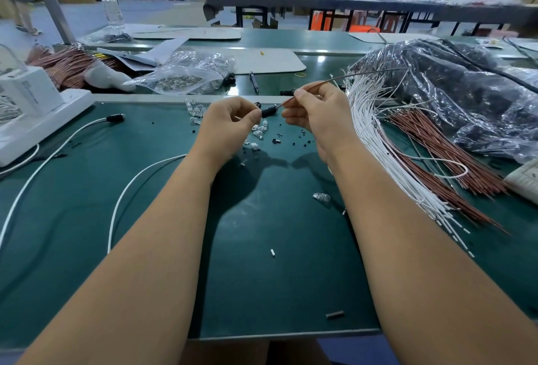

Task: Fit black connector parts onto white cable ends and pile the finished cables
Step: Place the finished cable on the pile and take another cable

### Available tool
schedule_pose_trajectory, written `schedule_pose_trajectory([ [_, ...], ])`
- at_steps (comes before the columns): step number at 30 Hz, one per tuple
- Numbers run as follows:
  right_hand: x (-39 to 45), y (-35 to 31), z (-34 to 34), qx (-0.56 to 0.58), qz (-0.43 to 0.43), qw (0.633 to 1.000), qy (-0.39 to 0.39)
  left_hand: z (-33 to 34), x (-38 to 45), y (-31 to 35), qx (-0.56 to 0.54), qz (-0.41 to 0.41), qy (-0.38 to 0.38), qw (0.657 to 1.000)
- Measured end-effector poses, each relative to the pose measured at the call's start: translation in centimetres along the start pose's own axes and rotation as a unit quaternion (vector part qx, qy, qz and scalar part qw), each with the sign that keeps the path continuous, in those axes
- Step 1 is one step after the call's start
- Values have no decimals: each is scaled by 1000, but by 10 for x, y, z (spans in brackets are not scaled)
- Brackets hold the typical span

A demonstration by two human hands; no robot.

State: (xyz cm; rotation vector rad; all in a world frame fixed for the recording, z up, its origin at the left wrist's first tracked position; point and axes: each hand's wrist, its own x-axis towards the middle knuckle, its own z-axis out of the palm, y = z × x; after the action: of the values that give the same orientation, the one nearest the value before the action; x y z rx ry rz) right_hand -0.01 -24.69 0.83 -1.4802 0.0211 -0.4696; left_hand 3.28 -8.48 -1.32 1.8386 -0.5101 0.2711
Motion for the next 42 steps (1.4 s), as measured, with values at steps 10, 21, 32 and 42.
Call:
schedule_pose_trajectory([
  [10,-3,-1,3,-98,-71,993,-14,-1,1,1,-35,-27,-6,999],
  [21,-3,1,5,-52,-37,998,-10,-2,0,2,-86,-23,10,996],
  [32,-1,10,4,-40,-27,998,-27,-3,-2,6,-91,-18,20,995],
  [42,-1,5,6,17,83,996,-42,-2,-3,9,-86,-18,19,996],
])
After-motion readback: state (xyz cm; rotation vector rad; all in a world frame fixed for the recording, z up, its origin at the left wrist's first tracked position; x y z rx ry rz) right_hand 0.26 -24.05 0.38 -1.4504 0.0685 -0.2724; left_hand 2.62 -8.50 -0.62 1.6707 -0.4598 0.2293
